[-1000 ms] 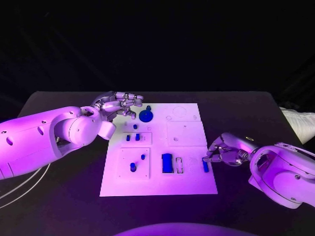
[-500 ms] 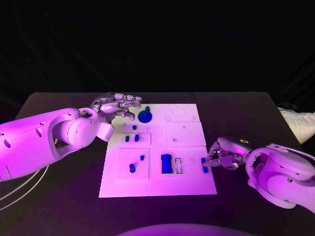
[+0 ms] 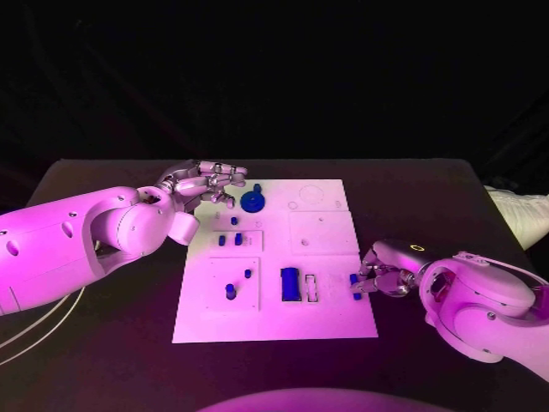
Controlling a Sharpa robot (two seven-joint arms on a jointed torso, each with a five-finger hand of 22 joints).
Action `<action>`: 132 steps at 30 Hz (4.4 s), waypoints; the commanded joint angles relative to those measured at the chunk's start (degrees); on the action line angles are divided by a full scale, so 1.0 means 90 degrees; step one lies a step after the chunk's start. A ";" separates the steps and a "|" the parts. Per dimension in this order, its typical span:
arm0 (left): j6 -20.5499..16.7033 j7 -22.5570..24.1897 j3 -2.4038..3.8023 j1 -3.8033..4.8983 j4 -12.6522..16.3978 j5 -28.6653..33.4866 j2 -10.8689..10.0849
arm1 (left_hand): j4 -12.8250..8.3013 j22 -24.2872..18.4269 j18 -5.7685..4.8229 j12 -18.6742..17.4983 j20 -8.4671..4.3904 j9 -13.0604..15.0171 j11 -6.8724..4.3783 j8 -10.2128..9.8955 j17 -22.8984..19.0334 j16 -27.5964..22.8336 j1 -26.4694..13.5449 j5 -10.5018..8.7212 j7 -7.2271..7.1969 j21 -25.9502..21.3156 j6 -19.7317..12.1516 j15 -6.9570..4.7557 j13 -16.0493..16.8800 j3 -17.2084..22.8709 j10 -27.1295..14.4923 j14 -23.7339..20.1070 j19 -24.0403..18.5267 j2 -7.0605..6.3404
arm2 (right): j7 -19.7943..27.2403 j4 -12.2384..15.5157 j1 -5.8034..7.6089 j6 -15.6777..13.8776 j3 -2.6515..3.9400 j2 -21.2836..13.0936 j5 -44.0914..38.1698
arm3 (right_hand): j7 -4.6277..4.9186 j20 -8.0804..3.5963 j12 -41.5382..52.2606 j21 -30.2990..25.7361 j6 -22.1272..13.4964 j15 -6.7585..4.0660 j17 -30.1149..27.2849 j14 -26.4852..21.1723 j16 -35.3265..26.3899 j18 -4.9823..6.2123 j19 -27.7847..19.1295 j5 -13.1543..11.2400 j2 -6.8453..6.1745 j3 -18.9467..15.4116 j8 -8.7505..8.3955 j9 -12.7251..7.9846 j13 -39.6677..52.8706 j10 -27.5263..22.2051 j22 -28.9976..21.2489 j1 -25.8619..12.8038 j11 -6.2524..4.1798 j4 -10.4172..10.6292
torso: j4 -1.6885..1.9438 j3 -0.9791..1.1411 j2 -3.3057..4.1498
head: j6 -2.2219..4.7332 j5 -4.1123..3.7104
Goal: Assemble the parts on the task board
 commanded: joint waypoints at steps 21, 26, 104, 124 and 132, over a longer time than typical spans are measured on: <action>0.0146 -0.0013 0.0003 0.0001 0.0017 0.0006 -0.0018 | -0.0042 -0.0022 0.0125 0.0072 0.0027 -0.0011 -0.0001 0.0045 -0.0032 -0.0058 0.0038 0.0025 0.0015 -0.0048 -0.0056 -0.0015 0.0011 -0.0003 -0.0061 -0.0076 0.0003 0.0011 | -0.0280 -0.0248 -0.0233 0.0897 -0.0021 0.0430 -0.1482 | -0.0062 -0.0069 -0.0080 0.0024 0.0198 -0.0083 0.0706 0.0473 0.0015 -0.0134 0.0056 -0.0752 0.0136 0.0847 -0.0102 0.0021 -0.0021 0.0008 0.0045 0.1090 -0.0085 -0.0778 | 0.0002 0.0001 0.0001 | -0.0041 -0.0017; 0.0149 -0.0013 0.0004 0.0001 0.0018 0.0009 -0.0010 | -0.0042 -0.0022 0.0125 0.0072 0.0027 -0.0011 -0.0001 0.0045 -0.0032 -0.0058 0.0038 0.0025 0.0015 -0.0048 -0.0056 -0.0015 0.0011 -0.0003 -0.0061 -0.0076 0.0003 0.0011 | -0.0273 -0.0236 -0.0243 0.0643 -0.0021 0.0439 -0.1350 | -0.0044 -0.0060 -0.0106 0.0021 0.0181 -0.0067 0.0702 0.0471 0.0008 -0.0133 0.0054 -0.0406 0.0106 0.0991 -0.0155 0.0015 -0.0027 0.0003 0.0046 0.0972 -0.0075 -0.0797 | -0.0009 -0.0002 -0.0001 | -0.0045 -0.0017; 0.0208 -0.0088 0.0006 0.0002 -0.0003 -0.0078 0.0042 | -0.0130 -0.0021 0.0125 0.0139 0.0019 -0.0017 0.0005 0.0083 -0.0085 -0.0084 0.0156 0.0032 0.0026 -0.0066 -0.0073 -0.0019 0.0012 0.0068 -0.0105 -0.0101 0.0011 0.0052 | -0.0072 -0.0125 -0.0088 -0.0597 0.0029 0.1038 0.1907 | -0.0149 -0.0093 0.0390 0.0115 0.0486 -0.0114 0.0926 0.0522 0.0144 -0.0162 0.0139 0.1522 -0.0396 0.1295 -0.0137 0.0357 0.0419 0.0322 0.0234 -0.0939 -0.0133 0.0873 | 0.0049 0.0002 0.0014 | -0.0106 0.0079; 0.0228 -0.0122 0.0006 0.0002 -0.0002 -0.0079 0.0032 | -0.0130 -0.0021 0.0124 0.0140 0.0019 -0.0018 0.0007 0.0083 -0.0101 -0.0094 0.0155 0.0032 0.0028 -0.0067 -0.0077 -0.0018 0.0011 0.0068 -0.0110 -0.0109 0.0010 0.0050 | 0.0061 -0.0070 -0.0088 -0.0785 0.0029 0.0978 0.1785 | -0.0176 -0.0122 0.0454 0.0122 0.0498 -0.0142 0.0947 0.0525 0.0159 -0.0165 0.0144 0.1414 -0.0394 0.1252 -0.0089 0.0443 0.0492 0.0357 0.0248 -0.0754 -0.0161 0.0877 | 0.0045 0.0004 0.0012 | -0.0128 0.0099; 0.0222 -0.0132 0.0006 0.0002 0.0003 -0.0080 0.0015 | -0.0130 -0.0021 0.0124 0.0140 0.0019 -0.0018 0.0007 0.0083 -0.0101 -0.0094 0.0155 0.0032 0.0028 -0.0067 -0.0077 -0.0018 0.0011 0.0068 -0.0110 -0.0109 0.0010 0.0050 | 0.1001 -0.0034 -0.0088 -0.1245 0.0028 0.0746 0.1630 | 0.0062 -0.0052 0.0141 0.0082 -0.0176 -0.0023 0.0841 0.0500 0.0082 -0.0156 0.0100 0.0879 -0.0621 0.1229 -0.0439 0.0363 0.0309 0.0148 0.0192 -0.0025 0.0012 0.0460 | 0.0042 0.0004 0.0012 | -0.0102 0.0117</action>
